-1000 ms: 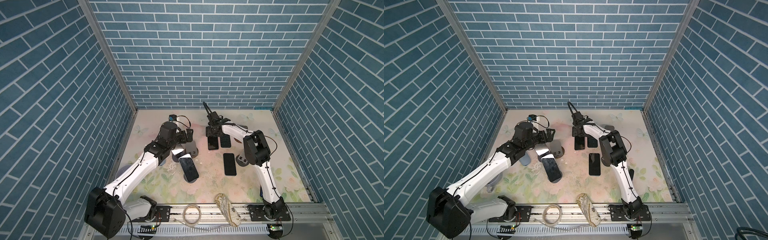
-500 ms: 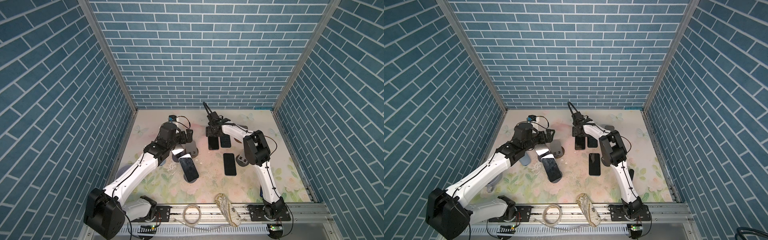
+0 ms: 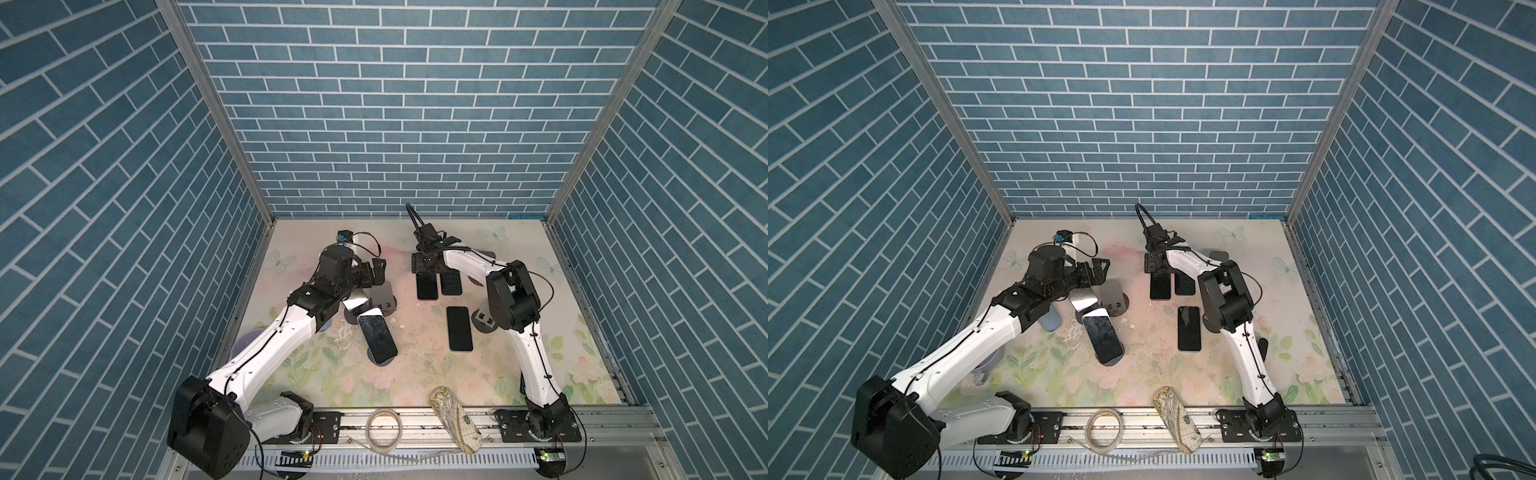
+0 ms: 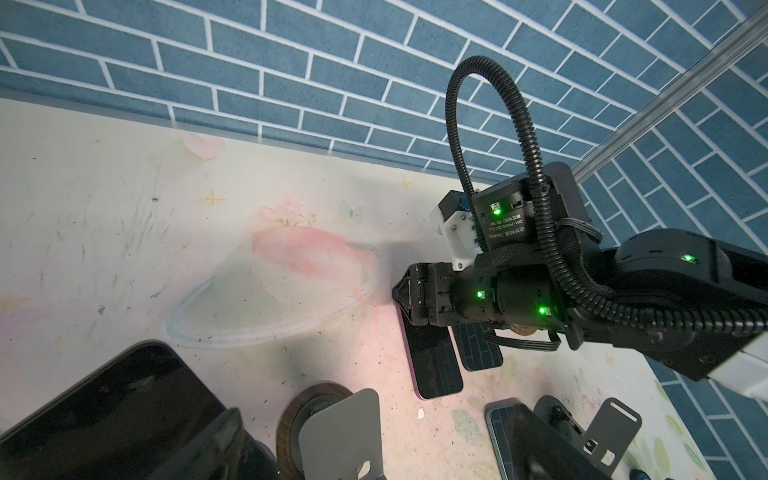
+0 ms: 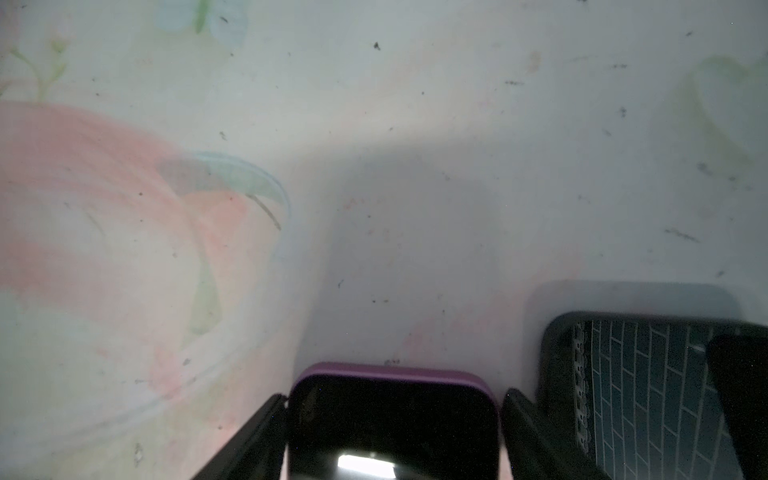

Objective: Remove the phone from the phone stand
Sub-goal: 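Open the right gripper to release the purple-edged phone on the table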

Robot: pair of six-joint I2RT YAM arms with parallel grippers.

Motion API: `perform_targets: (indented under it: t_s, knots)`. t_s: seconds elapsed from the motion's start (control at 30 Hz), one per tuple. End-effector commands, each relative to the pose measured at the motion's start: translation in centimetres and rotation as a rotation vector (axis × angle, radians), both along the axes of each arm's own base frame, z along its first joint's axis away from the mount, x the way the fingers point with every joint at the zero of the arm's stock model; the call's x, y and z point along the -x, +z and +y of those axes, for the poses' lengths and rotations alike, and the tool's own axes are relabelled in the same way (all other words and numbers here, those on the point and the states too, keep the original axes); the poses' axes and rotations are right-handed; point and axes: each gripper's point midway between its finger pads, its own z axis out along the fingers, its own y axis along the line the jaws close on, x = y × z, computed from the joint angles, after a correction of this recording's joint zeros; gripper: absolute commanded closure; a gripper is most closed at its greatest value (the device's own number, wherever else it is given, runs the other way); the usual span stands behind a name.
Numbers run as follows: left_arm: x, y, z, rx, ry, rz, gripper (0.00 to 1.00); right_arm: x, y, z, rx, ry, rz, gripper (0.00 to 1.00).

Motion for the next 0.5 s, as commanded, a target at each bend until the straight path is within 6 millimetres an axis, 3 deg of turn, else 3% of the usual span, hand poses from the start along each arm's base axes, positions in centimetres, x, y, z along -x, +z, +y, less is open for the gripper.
perform_targets:
  t_s: [0.0, 0.47]
  knots:
    - [-0.2, -0.2, -0.1, -0.013, -0.003, 0.002, 0.00, -0.3, -0.2, -0.2, 0.009, -0.018, 0.019, 0.19]
    - [-0.4, 0.1, 0.0, -0.014, 0.011, 0.001, 0.00, -0.4, 3.1, 0.5, -0.018, 0.073, -0.042, 0.17]
